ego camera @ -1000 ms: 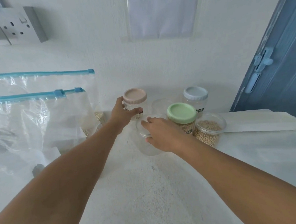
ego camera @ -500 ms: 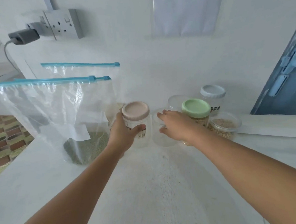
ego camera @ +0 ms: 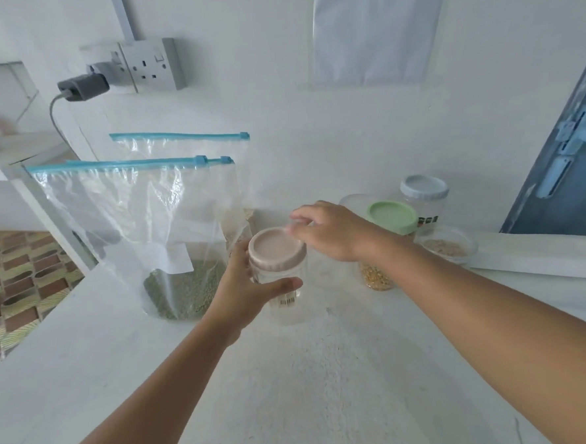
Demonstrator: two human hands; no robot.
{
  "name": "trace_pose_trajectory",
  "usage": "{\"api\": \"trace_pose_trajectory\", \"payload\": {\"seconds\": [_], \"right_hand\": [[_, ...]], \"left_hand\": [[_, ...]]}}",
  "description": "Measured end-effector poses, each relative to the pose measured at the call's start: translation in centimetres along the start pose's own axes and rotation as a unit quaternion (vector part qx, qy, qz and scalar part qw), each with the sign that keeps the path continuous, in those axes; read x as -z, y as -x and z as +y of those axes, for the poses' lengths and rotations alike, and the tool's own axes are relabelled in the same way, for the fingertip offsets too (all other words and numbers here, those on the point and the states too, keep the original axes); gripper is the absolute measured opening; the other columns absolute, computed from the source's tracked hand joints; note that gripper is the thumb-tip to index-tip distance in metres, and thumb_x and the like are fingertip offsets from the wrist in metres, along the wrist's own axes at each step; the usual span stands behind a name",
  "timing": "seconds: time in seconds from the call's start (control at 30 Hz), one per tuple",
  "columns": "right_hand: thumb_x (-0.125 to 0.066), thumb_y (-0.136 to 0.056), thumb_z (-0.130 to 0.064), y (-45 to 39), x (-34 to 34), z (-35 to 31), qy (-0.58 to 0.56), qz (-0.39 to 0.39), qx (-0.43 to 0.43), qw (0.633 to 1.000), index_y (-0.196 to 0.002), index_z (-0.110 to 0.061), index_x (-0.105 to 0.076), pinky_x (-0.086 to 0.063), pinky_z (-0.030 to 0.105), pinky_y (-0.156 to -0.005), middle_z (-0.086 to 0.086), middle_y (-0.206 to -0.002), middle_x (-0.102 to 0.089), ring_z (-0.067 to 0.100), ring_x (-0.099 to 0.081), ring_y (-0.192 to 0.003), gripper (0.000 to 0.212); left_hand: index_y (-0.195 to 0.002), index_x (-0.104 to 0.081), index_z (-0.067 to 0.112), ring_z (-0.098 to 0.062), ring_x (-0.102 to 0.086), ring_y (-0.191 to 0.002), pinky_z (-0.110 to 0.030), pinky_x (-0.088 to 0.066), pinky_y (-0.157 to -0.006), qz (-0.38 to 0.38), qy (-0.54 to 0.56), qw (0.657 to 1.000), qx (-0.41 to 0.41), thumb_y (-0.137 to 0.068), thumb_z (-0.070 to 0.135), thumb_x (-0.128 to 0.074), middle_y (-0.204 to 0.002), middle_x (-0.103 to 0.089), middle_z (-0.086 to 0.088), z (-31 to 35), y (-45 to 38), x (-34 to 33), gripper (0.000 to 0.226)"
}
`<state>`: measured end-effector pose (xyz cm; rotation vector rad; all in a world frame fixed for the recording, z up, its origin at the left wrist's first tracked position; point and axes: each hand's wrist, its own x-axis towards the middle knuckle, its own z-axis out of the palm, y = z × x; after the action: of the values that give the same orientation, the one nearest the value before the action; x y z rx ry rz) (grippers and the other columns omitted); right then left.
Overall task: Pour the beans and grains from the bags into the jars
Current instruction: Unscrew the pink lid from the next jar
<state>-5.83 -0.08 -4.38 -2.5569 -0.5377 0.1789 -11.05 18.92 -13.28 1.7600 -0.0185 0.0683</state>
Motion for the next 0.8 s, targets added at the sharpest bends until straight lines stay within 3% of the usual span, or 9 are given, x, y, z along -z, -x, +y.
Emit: {"api": "trace_pose_trajectory", "payload": {"seconds": [0.07, 0.13, 0.2, 0.33, 0.47, 0.57, 0.67, 0.73, 0.8], "right_hand": [[-0.048, -0.085, -0.086, 0.8, -0.3, -1.3, 0.080, -0.038, -0.009, 0.996, -0.151, -0.026, -0.048, -0.043, 0.042, -0.106, 0.001, -0.149, -0.042, 0.022, -0.045, -0.137, 0.089], [-0.051, -0.074, -0.094, 1.5, -0.8, -1.7, 0.177, -0.020, -0.011, 0.984, -0.137, -0.023, -0.056, -0.048, 0.043, -0.096, 0.001, -0.134, -0.046, 0.023, -0.048, -0.126, 0.095], [-0.057, -0.071, -0.093, 1.8, -0.7, -1.3, 0.188, 0.004, -0.017, 0.982, -0.125, -0.021, -0.058, -0.050, 0.041, -0.091, 0.000, -0.124, -0.048, 0.021, -0.050, -0.116, 0.090], [-0.067, -0.069, -0.083, 2.5, 0.0, -0.1, 0.170, -0.002, -0.018, 0.985, -0.127, -0.024, -0.056, -0.053, 0.038, -0.090, -0.006, -0.118, -0.047, 0.016, -0.052, -0.109, 0.084], [-0.080, -0.069, -0.068, 3.1, 1.6, 1.5, 0.111, -0.078, 0.003, 0.991, -0.139, -0.041, -0.050, -0.049, 0.039, -0.100, -0.013, -0.126, -0.043, 0.011, -0.045, -0.122, 0.081], [-0.078, -0.074, -0.060, 3.5, 2.8, 2.0, 0.139, -0.132, 0.001, 0.981, -0.155, -0.049, -0.033, -0.039, 0.042, -0.113, -0.017, -0.145, -0.036, 0.011, -0.030, -0.140, 0.094], [-0.061, -0.079, -0.082, 3.9, 3.0, 1.2, 0.169, -0.110, -0.026, 0.979, -0.157, -0.038, -0.032, -0.035, 0.046, -0.115, -0.009, -0.152, -0.032, 0.016, -0.021, -0.146, 0.095], [-0.045, -0.075, -0.096, 4.1, 2.3, 0.6, 0.211, -0.053, -0.043, 0.975, -0.140, -0.029, -0.048, -0.042, 0.043, -0.103, -0.005, -0.135, -0.045, 0.019, -0.039, -0.132, 0.093], [-0.048, -0.076, -0.094, 4.3, 1.7, 0.1, 0.260, -0.028, -0.032, 0.965, -0.130, -0.025, -0.051, -0.045, 0.040, -0.091, -0.006, -0.123, -0.050, 0.018, -0.048, -0.117, 0.088]], "left_hand": [[-0.137, -0.051, 0.040, 0.005, -0.066, -0.105, -0.032, -0.058, -0.091, -0.011, -0.010, 1.000, -0.011, -0.061, 0.031, -0.101, -0.119, -0.069, 0.018, -0.1, -0.1, -0.5, 0.091], [-0.133, -0.055, 0.041, -0.002, -0.068, -0.110, -0.032, -0.060, -0.087, -0.024, -0.011, 1.000, -0.017, -0.059, 0.032, -0.102, -0.119, -0.071, 0.017, -0.3, -0.3, -0.8, 0.088], [-0.133, -0.057, 0.042, -0.006, -0.067, -0.114, -0.032, -0.061, -0.083, -0.044, -0.011, 0.999, -0.019, -0.058, 0.032, -0.103, -0.122, -0.071, 0.015, -0.3, -0.4, -1.1, 0.088], [-0.135, -0.057, 0.038, -0.013, -0.067, -0.118, -0.039, -0.063, -0.089, -0.086, -0.020, 0.996, -0.027, -0.057, 0.032, -0.104, -0.126, -0.071, 0.009, -0.3, -0.6, -2.0, 0.092], [-0.135, -0.060, 0.031, -0.017, -0.067, -0.119, -0.044, -0.059, -0.100, -0.135, -0.012, 0.990, -0.023, -0.060, 0.017, -0.103, -0.123, -0.073, 0.004, -0.4, -1.0, -2.5, 0.087], [-0.135, -0.059, 0.032, -0.019, -0.065, -0.122, -0.051, -0.056, -0.103, -0.154, -0.008, 0.988, -0.020, -0.057, 0.022, -0.104, -0.126, -0.071, 0.004, -0.6, -1.2, -2.9, 0.091], [-0.136, -0.058, 0.034, -0.019, -0.065, -0.122, -0.051, -0.057, -0.102, -0.154, -0.007, 0.988, -0.025, -0.056, 0.026, -0.104, -0.127, -0.071, 0.004, -0.8, -1.3, -3.1, 0.093], [-0.136, -0.058, 0.033, -0.019, -0.067, -0.121, -0.050, -0.058, -0.101, -0.158, -0.003, 0.987, -0.029, -0.060, 0.021, -0.104, -0.126, -0.072, 0.002, -0.9, -1.3, -3.0, 0.090], [-0.135, -0.058, 0.034, -0.018, -0.067, -0.120, -0.048, -0.058, -0.100, -0.160, -0.002, 0.987, -0.031, -0.060, 0.019, -0.103, -0.125, -0.072, 0.003, -0.9, -1.2, -3.1, 0.089]]}}
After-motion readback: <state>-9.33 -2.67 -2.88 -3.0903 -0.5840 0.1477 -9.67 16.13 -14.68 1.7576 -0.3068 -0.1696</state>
